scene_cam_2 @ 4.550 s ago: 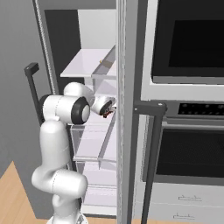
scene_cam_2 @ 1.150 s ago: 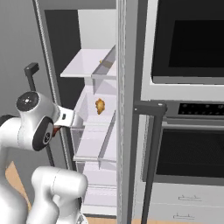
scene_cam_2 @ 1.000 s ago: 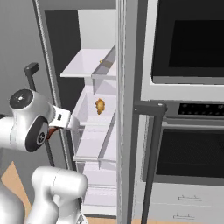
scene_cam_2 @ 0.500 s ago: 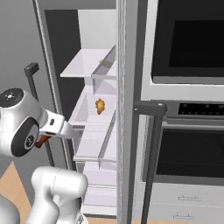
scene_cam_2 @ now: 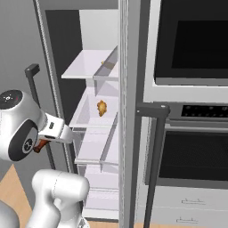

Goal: Place one corn and one chicken drumstick in each tupperware on the nearby counter, to pack two identical lunches.

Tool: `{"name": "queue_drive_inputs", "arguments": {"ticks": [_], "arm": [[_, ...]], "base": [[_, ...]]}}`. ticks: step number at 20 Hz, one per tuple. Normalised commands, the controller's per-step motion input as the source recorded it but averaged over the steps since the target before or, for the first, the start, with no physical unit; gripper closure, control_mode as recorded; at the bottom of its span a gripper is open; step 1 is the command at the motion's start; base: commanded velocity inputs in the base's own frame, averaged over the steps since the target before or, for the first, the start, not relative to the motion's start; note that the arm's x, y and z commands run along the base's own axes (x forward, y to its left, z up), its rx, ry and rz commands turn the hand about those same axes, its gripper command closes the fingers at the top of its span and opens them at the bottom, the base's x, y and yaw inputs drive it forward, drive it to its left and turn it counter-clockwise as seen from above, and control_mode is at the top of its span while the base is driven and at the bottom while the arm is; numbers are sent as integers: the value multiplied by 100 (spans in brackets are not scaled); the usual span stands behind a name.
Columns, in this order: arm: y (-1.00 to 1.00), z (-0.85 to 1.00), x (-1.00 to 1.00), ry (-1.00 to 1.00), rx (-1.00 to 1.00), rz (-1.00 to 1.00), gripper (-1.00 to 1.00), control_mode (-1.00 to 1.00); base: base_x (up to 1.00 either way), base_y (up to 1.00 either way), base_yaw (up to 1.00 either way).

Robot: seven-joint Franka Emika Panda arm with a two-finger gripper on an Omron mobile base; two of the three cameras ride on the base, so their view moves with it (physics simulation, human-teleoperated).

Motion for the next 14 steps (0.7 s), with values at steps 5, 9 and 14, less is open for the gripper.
{"name": "queue_drive_inputs", "arguments": {"ticks": [5,9,14], "arm": [[0,0,-7,0,0,0,100,-100],[0,0,-26,-2,0,0,100,100],[0,0,0,0,0,0,100,100]], "base": [[0,0,0],[-43,0,0],[-100,-2,-7]]}}
